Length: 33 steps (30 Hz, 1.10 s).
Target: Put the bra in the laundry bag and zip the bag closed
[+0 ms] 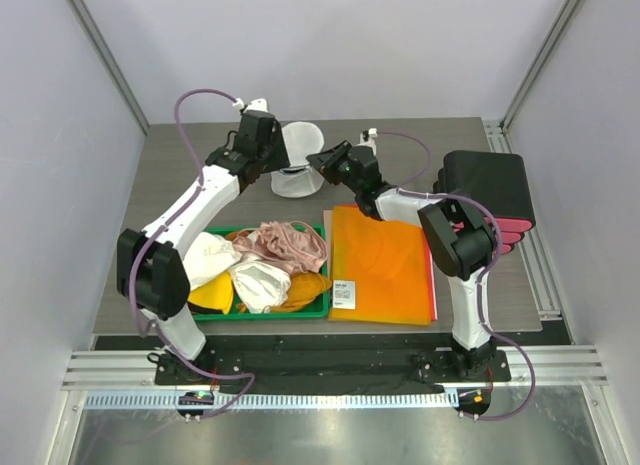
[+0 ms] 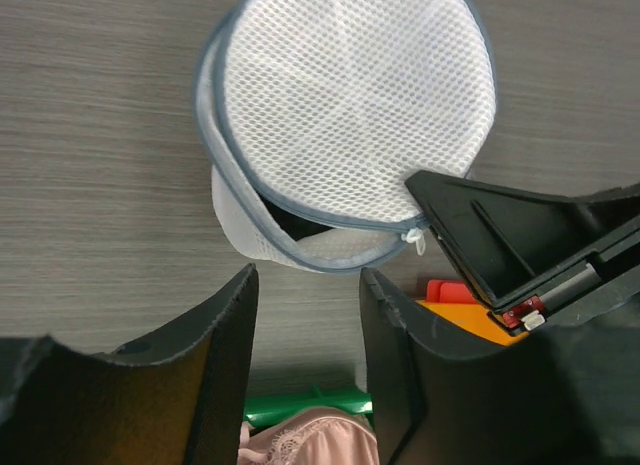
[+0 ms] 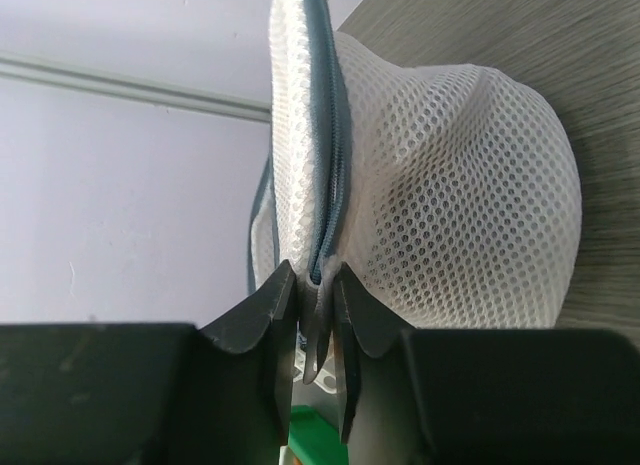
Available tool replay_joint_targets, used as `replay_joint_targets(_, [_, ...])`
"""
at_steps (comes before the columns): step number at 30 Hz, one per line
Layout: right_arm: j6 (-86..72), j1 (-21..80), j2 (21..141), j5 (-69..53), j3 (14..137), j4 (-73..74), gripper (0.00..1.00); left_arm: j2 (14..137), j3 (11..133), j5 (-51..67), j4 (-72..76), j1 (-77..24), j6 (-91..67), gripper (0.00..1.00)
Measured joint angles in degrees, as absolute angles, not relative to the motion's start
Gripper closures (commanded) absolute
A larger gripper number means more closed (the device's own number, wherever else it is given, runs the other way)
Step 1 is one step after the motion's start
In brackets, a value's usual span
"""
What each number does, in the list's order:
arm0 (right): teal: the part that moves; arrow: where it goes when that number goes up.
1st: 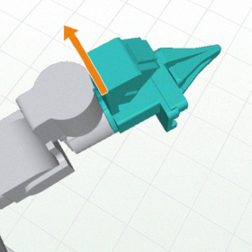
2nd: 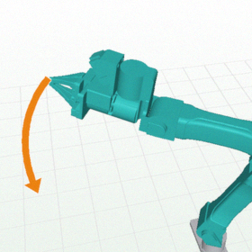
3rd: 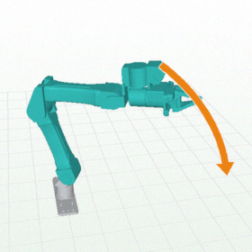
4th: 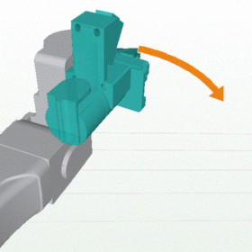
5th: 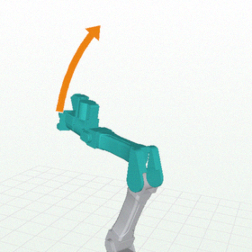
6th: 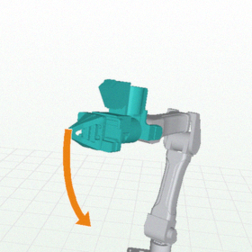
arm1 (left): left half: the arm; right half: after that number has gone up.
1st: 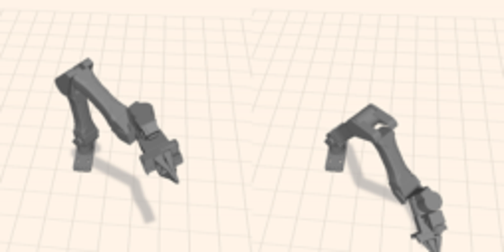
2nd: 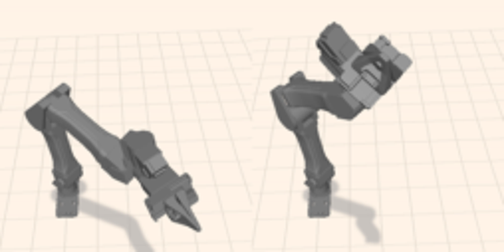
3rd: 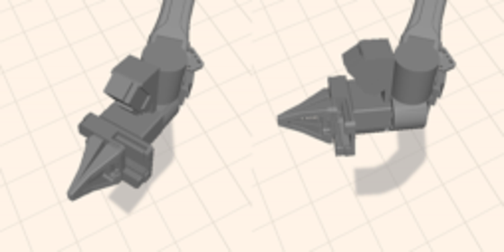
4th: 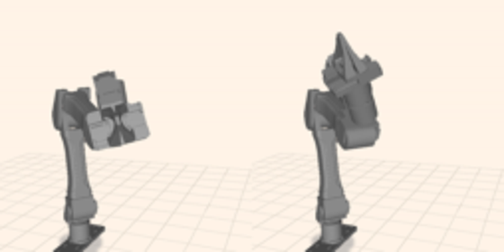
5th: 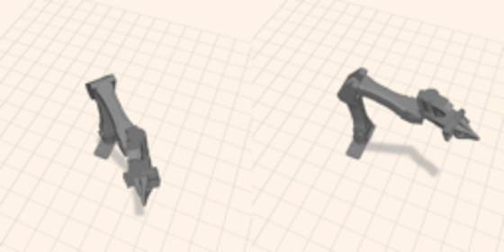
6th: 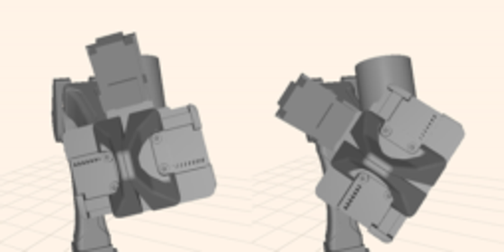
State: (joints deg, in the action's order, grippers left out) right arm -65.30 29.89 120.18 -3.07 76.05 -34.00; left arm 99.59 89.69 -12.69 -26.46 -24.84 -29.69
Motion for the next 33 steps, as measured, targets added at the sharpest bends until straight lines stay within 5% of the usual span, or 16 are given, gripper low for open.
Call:
replay_joint_targets(6, [-69.12, 30.68, 118.69, 0.01, 76.05, -30.46, 0.74, 96.03, 84.31, -9.82, -21.85, -23.42, -28.91, 0.51])
replay_joint_targets(8, [-70.15, 30.81, 118.67, 0.49, 75.99, -29.67, 0.74, 96.2, 83.5, -8.45, -21.04, -23.92, -27.9, 0.66])
replay_joint_targets(10, [-71.22, 31.03, 118.61, 1.02, 75.92, -28.86, 0.74, 96.4, 83.0, -6.98, -19.79, -24.77, -26.68, 0.7])
replay_joint_targets(16, [-74.0, 32.14, 117.21, 1.78, 75.13, -26.46, 0.74, 96.79, 82.15, -4.8, -14.61, -27.24, -21.87, 0.55])
replay_joint_targets(29, [-80.03, 32.32, 114.98, 2.87, 74.94, -23.62, 0.74, 98.3, 78.43, -10.0, -6.94, -31.9, -14.9, 0.64])
replay_joint_targets(33, [-81.43, 32.6, 114.98, 2.87, 74.94, -23.44, 0.75, 98.3, 76.42, -10.96, -5.02, -32.23, -14.37, 0.6])
